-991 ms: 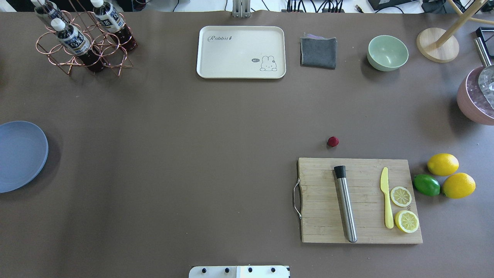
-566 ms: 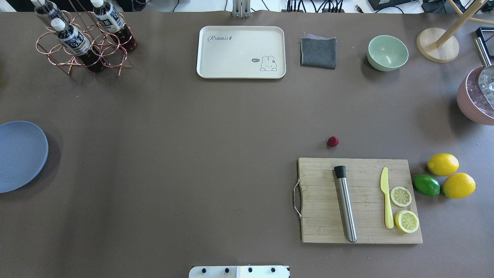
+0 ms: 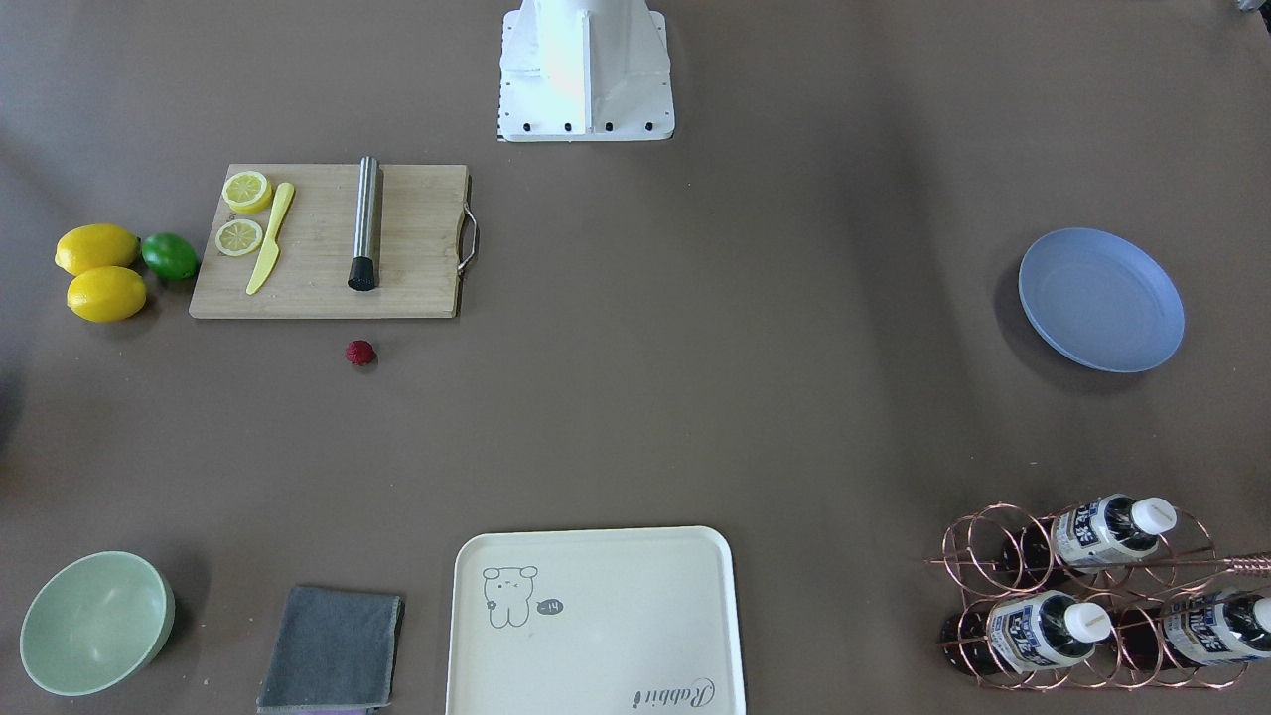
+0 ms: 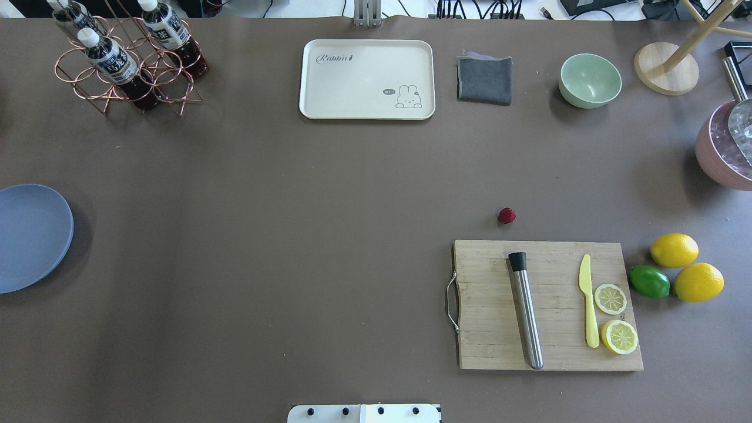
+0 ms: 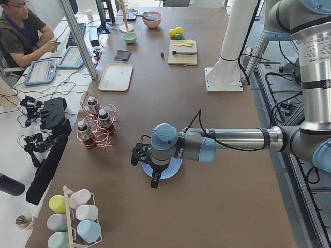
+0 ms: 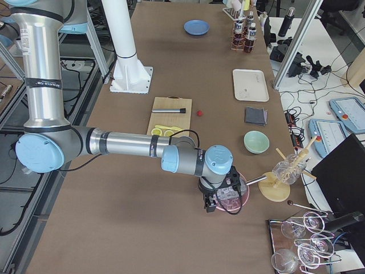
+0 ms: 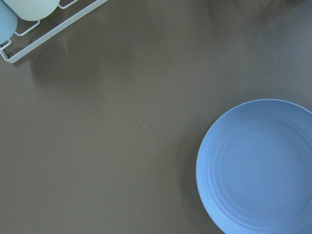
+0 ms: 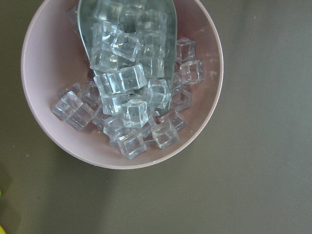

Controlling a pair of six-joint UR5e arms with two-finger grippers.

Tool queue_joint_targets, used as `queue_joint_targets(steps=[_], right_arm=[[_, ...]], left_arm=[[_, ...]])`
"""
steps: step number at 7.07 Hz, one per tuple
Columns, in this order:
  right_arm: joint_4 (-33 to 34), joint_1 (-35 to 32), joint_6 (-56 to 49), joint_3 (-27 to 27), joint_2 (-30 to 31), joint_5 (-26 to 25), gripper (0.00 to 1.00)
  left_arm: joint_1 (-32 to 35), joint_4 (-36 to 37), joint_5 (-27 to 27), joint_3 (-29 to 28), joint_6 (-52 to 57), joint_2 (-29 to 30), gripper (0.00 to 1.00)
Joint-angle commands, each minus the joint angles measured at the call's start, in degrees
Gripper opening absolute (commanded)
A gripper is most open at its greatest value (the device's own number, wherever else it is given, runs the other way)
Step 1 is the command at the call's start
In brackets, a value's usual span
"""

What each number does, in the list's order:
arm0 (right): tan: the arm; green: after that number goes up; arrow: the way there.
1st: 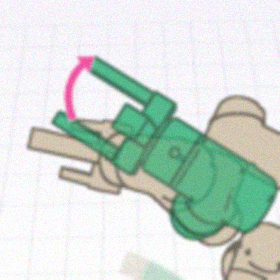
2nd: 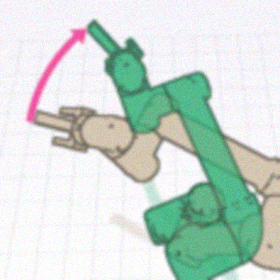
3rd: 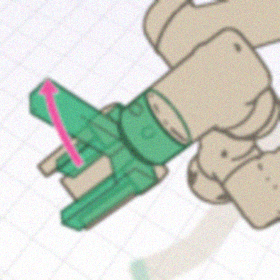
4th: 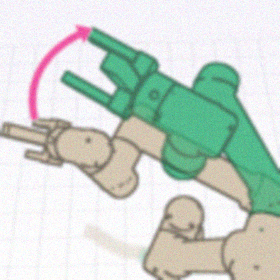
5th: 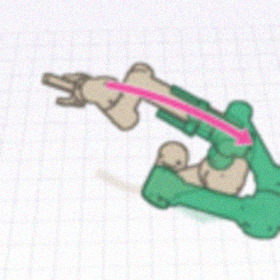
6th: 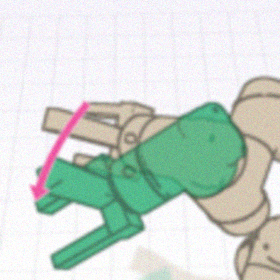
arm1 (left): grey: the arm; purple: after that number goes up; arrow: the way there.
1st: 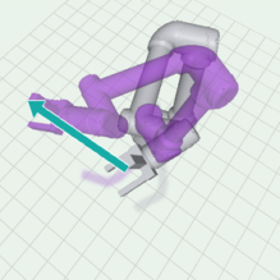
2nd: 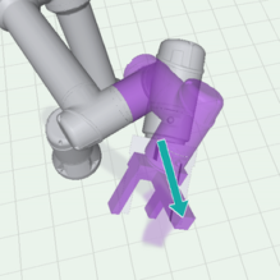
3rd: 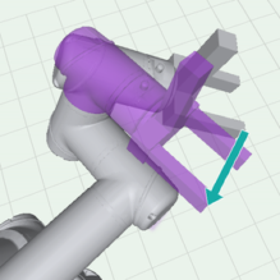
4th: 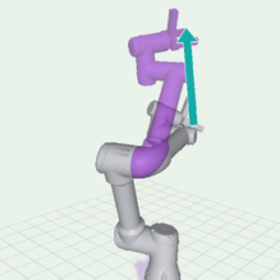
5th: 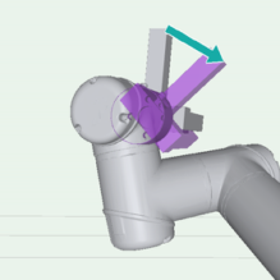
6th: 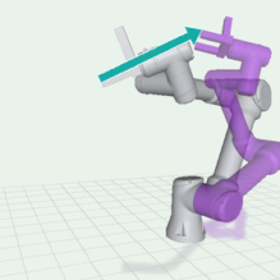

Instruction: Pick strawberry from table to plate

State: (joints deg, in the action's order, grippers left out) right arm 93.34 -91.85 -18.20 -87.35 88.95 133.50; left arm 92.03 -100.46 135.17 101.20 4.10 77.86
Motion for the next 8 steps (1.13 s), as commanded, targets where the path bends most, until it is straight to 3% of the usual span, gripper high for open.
queue_joint_targets(steps=[1,6,8], right_arm=[[0.0,0.0,0.0,0.1,0.1,0.0,1.0],[0.1,0.0,0.0,0.1,0.2,0.0,1.0],[0.1,0.9,0.6,0.1,-0.3,0.0,1.0]], left_arm=[[0.0,-0.7,0.0,-0.1,0.0,-0.1,0.97],[-0.2,-1.5,-0.2,-2.4,0.6,-0.2,0.97],[-3.9,-7.8,-0.3,-5.6,-3.2,0.2,0.97]])
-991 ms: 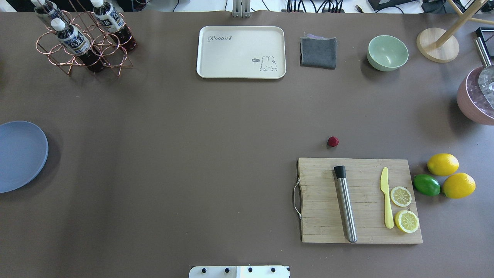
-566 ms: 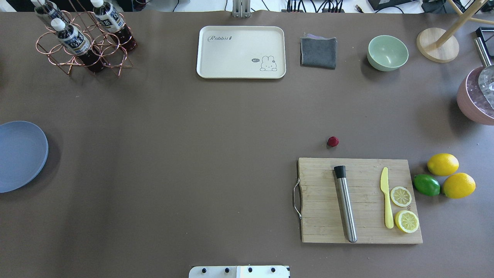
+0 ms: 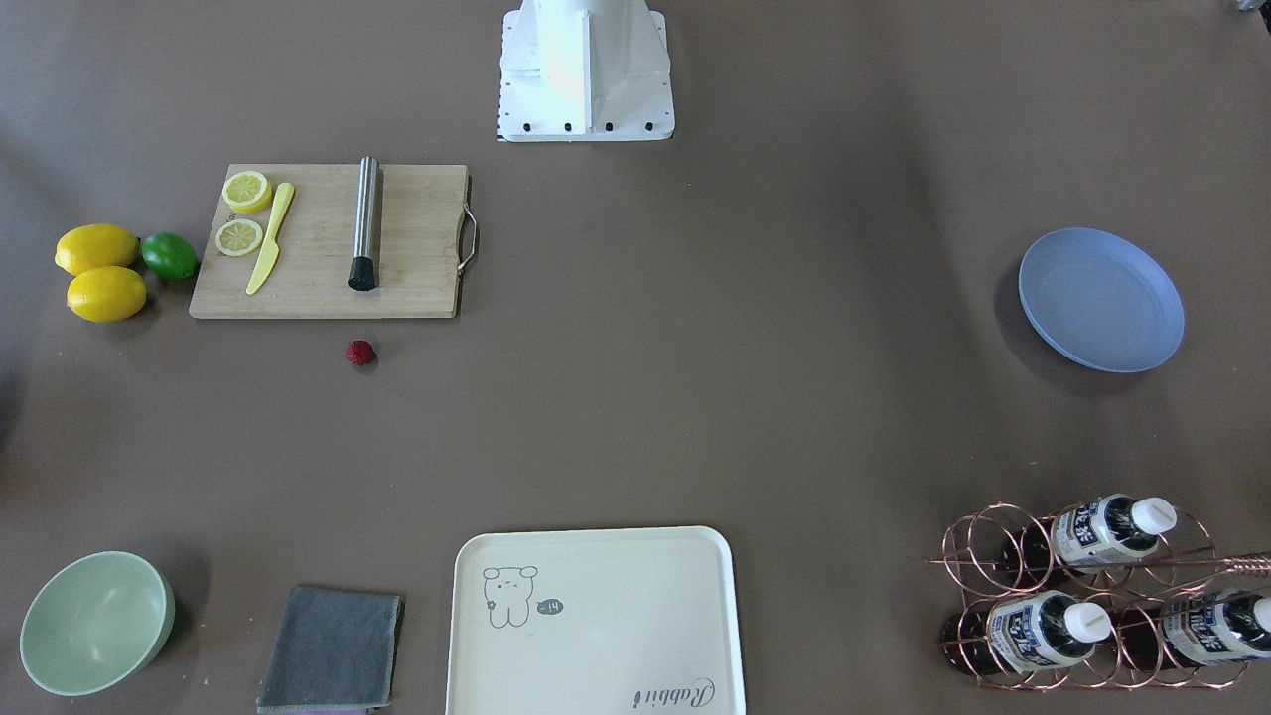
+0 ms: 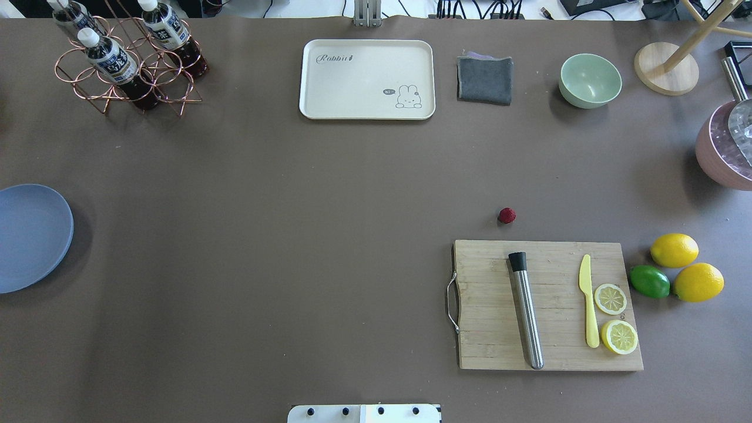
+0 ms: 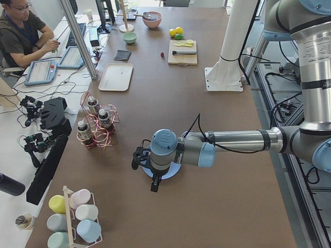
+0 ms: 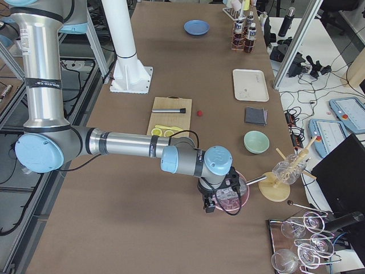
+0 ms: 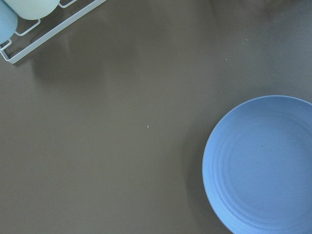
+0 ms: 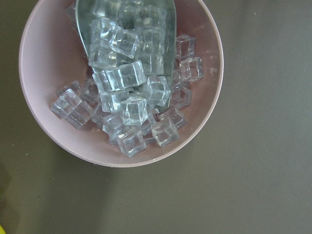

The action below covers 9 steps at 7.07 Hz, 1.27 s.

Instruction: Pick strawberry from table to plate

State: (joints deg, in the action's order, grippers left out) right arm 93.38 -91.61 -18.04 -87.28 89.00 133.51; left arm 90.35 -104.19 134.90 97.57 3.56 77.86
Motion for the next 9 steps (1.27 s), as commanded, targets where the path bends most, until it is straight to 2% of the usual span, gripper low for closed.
queue_joint_targets(steps=[1,2,4,5,7,9], right_arm=[[0.0,1.2,1.0,-0.3,-0.3,0.3,1.0],[0.0,1.3,1.5,-0.1,-0.1,3.2,1.0],[0.0,1.9,1.4,-0.4,-0.1,4.0,1.0],[-0.1,2.1,1.3,-0.4,0.0,5.3,1.0],[-0.1,2.2,1.1,-0.6,0.0,6.2,1.0],[-0.1,2.2,1.0,-1.5,0.2,6.9,1.0]], left_arm=[[-4.7,-10.8,-0.2,-5.5,-9.2,0.6,0.98],[-9.3,-17.9,-0.4,-9.3,-14.3,1.4,0.98],[-15.4,-25.9,-5.0,-14.0,-20.2,1.5,0.97],[-17.6,-31.1,-5.0,-16.7,-23.7,1.9,0.97],[-20.3,-33.4,-5.0,-19.9,-25.5,4.0,0.91],[-20.4,-33.3,-4.9,-20.2,-25.6,4.6,0.85]])
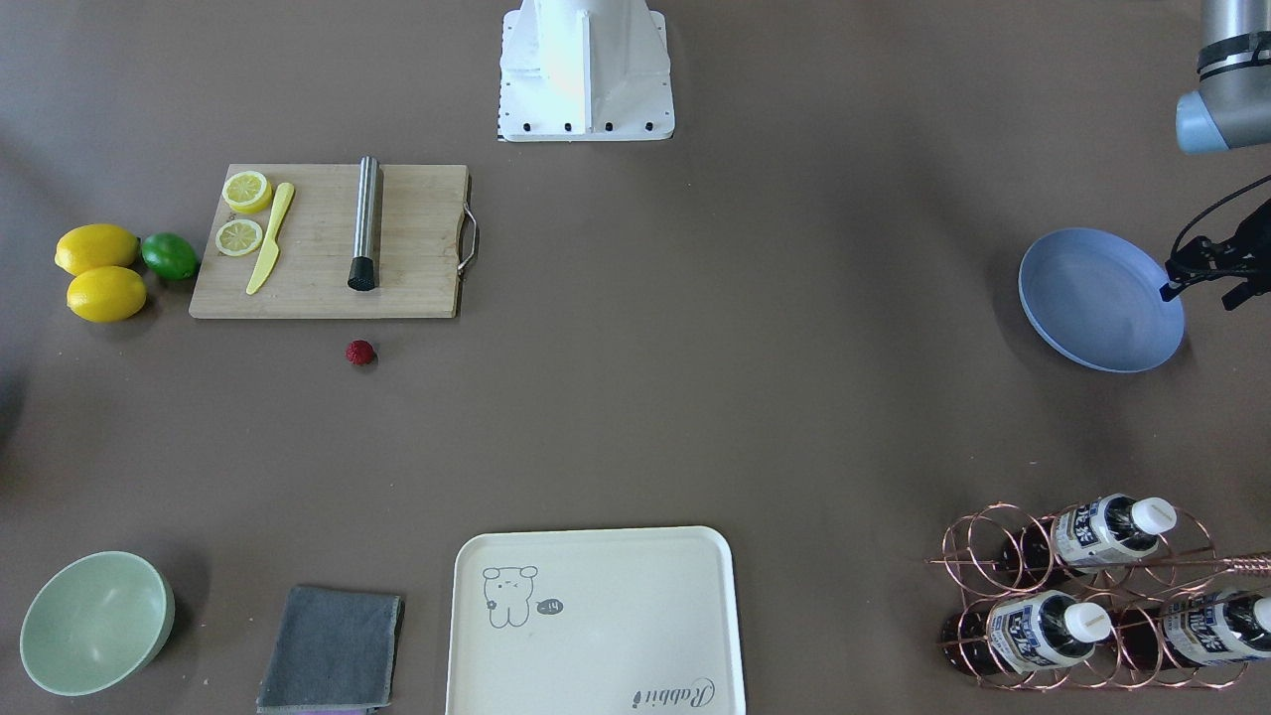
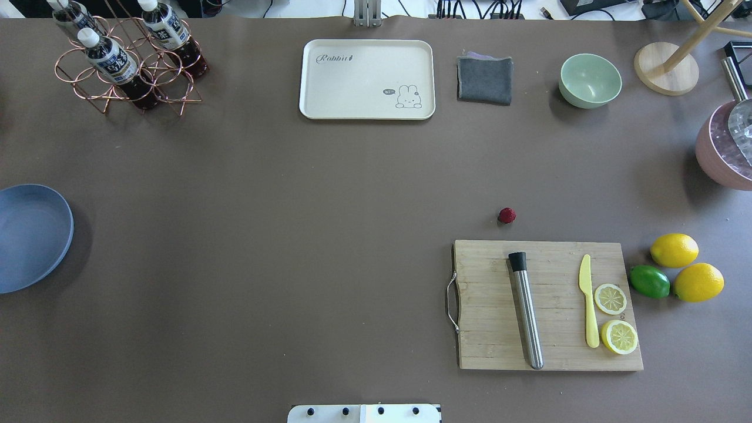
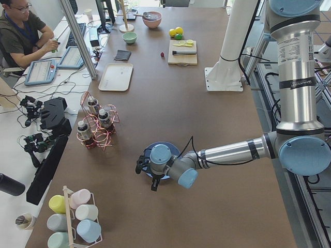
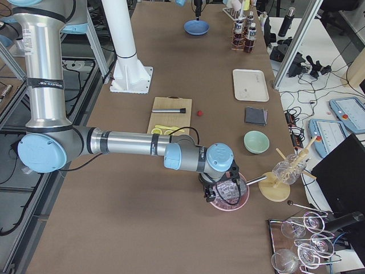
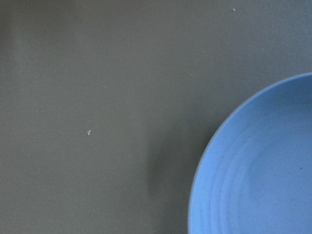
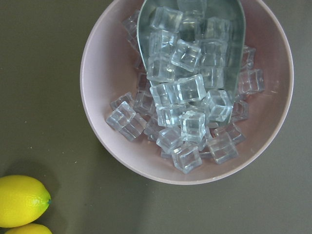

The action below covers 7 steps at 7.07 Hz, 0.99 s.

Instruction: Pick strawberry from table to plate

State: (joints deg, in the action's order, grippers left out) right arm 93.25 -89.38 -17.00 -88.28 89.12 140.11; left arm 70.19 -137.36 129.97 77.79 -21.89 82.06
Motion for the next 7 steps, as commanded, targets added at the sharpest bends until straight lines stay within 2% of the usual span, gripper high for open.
queue_joint_targets(steps=[1,2,3,7], right_arm=[[0.0,0.0,0.0,-1.5,0.4,0.3,1.0],[0.0,0.0,0.0,-2.7,1.4,0.3,1.0],[0.0,0.0,0.0,-4.5,2.5,0.3,1.0],[0.0,0.0,0.0,-5.1,2.9,0.2,1.0]], left_arm=[[-0.2,-0.1,0.1,-0.6,-0.2,0.7,0.76],[-0.2,-0.1,0.2,-1.0,-0.2,0.7,0.7],[-0.2,-0.2,0.3,-1.2,-0.2,0.8,0.7],[-0.9,-0.1,0.6,-3.6,-0.2,3.2,0.58]])
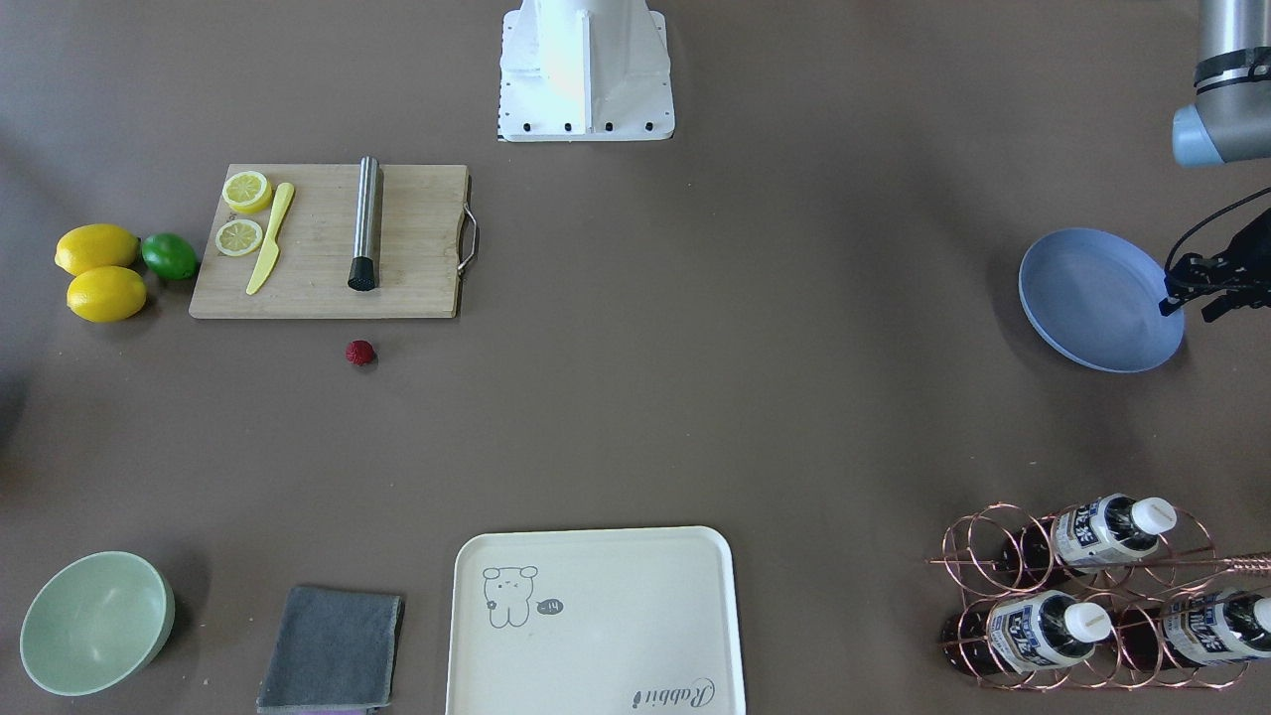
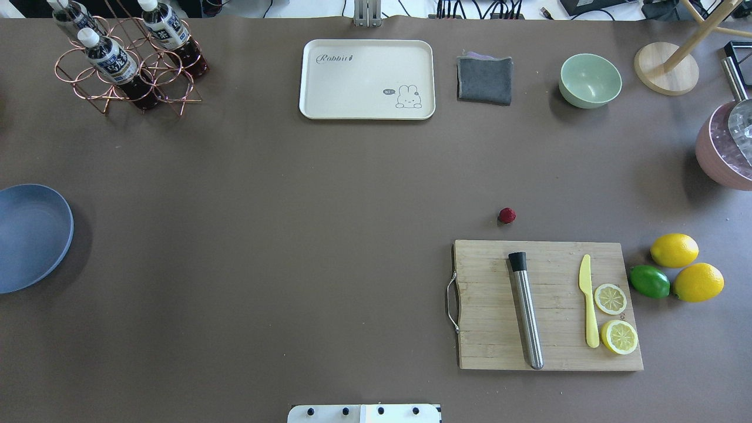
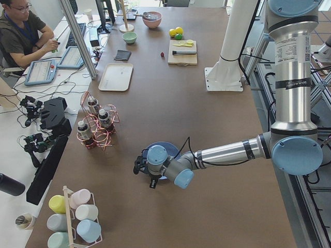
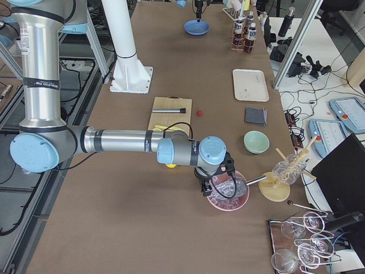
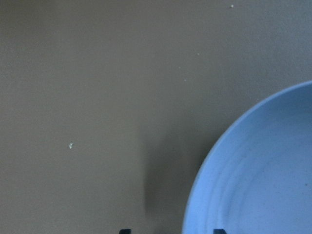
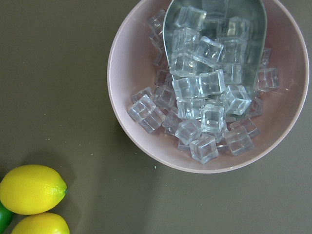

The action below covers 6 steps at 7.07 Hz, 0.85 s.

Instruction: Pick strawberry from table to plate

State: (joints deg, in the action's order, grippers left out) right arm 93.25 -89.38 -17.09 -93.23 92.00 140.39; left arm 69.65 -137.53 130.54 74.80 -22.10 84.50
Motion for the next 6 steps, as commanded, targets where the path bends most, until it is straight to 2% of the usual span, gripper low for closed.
queue_joint_targets(steps=[1,2,4,5,6], right_arm=[[0.0,0.0,0.0,-0.1,0.0,0.0,1.0],[0.0,0.0,0.0,-0.1,0.0,0.0,1.0],[0.0,0.1,0.6,-1.1,-0.4,-0.1,1.0],[0.1,0.1,1.4,-2.6,-1.1,0.1,1.0],[0.1,1.3,6.6,-4.0,-3.1,0.7,1.0]], left_arm=[[-0.6,0.1,0.1,-0.9,-0.5,1.0,0.42],[-0.6,-0.1,0.2,-0.7,-3.2,1.4,0.0],[-1.1,0.0,1.2,-0.1,-4.3,1.8,0.0],[-1.0,0.2,6.4,1.1,-7.8,3.1,0.0],[-1.0,0.7,10.4,5.0,-13.0,3.6,0.0]])
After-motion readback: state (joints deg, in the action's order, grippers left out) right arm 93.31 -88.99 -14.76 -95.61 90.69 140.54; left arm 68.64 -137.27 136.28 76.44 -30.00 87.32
